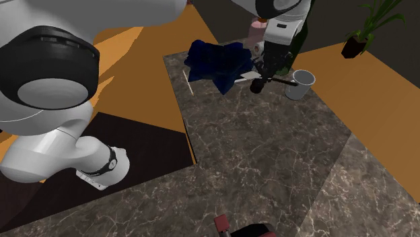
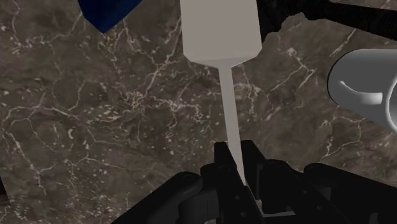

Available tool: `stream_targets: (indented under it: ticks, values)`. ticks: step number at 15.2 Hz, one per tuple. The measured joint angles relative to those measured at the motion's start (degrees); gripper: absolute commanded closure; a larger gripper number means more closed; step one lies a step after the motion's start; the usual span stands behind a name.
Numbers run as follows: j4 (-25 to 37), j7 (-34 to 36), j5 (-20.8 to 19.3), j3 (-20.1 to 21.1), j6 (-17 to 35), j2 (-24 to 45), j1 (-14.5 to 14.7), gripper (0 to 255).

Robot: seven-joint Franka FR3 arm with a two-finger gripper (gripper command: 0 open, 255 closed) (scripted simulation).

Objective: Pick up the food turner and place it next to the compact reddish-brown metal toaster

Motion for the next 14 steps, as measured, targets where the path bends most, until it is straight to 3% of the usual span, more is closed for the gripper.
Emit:
stream_targets:
  ticks: [14]
  values:
    - [12.8,-1.1,-0.5,0.2,-11.4,1.3,2.5,255]
